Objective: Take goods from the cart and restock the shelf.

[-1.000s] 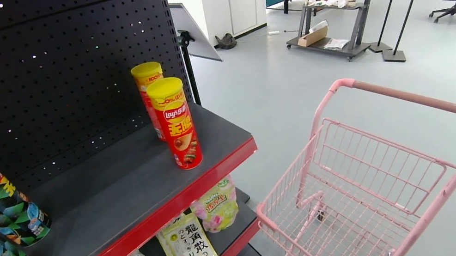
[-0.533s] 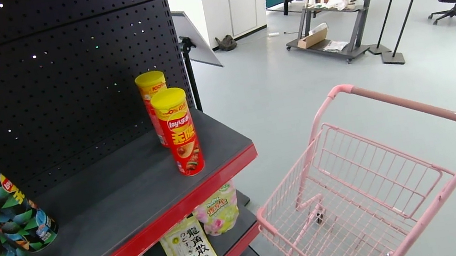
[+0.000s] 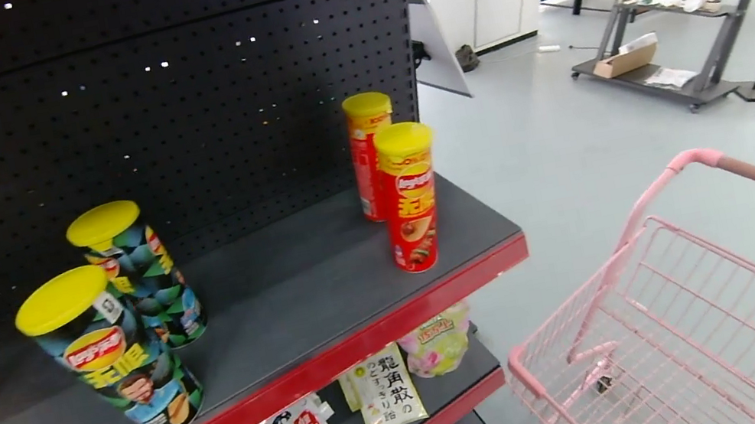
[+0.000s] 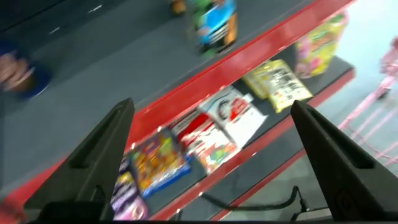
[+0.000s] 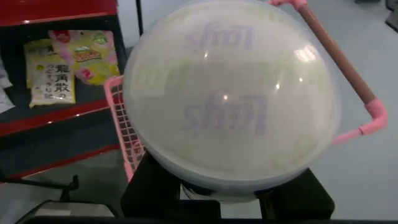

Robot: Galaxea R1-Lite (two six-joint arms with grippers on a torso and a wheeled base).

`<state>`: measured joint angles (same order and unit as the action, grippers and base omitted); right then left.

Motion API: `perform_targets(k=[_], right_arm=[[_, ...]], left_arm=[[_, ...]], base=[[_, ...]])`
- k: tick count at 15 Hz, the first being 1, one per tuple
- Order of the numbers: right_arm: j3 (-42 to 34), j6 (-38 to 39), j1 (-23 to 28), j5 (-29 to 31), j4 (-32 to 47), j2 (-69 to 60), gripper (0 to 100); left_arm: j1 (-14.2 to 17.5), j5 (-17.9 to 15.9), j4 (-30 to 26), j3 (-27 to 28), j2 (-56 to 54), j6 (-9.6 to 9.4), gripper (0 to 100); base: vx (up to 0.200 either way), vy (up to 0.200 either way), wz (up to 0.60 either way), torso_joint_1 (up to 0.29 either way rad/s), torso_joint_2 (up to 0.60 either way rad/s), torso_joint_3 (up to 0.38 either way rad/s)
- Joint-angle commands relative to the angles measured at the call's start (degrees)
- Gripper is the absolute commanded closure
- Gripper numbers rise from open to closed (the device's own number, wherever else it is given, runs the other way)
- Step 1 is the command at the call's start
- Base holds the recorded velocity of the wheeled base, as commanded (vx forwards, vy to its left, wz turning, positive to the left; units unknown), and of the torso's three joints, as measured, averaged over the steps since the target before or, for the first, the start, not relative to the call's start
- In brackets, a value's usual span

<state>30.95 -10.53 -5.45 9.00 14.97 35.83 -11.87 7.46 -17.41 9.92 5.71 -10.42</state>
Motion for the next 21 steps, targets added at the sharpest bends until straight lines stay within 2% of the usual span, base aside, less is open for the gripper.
perform_targets(k=[1, 5, 12, 21], right_arm=[[-0.01, -0.01, 0.0, 0.06, -0.03, -0.32, 100], [-2.39, -0.01, 0.0, 0.14, -0.03, -4.19, 100], [-5.73, 0.25, 0.18, 0.58, 0.06, -11.31, 100], [-5.99, 0.25, 0.18, 1.29, 0.06, -11.57, 100]], left_arm=[[0.01, 0.01, 0.01, 0.01, 0.1, 0.05, 0], [0.01, 0.19, 0.01, 0.01, 0.1, 0.05, 0], [0.01, 0.8, 0.01, 0.01, 0.1, 0.05, 0], [0.01, 0.01, 0.01, -0.08, 0.1, 0.14, 0]], base=[[0.0, 0.0, 0.6, 0.007, 0.01, 0.002], [0.0, 0.0, 0.6, 0.005, 0.0, 0.001], [0.0, 0.0, 0.0, 0.0, 0.0, 0.0], [0.0, 0.0, 0.0, 0.0, 0.0, 0.0]])
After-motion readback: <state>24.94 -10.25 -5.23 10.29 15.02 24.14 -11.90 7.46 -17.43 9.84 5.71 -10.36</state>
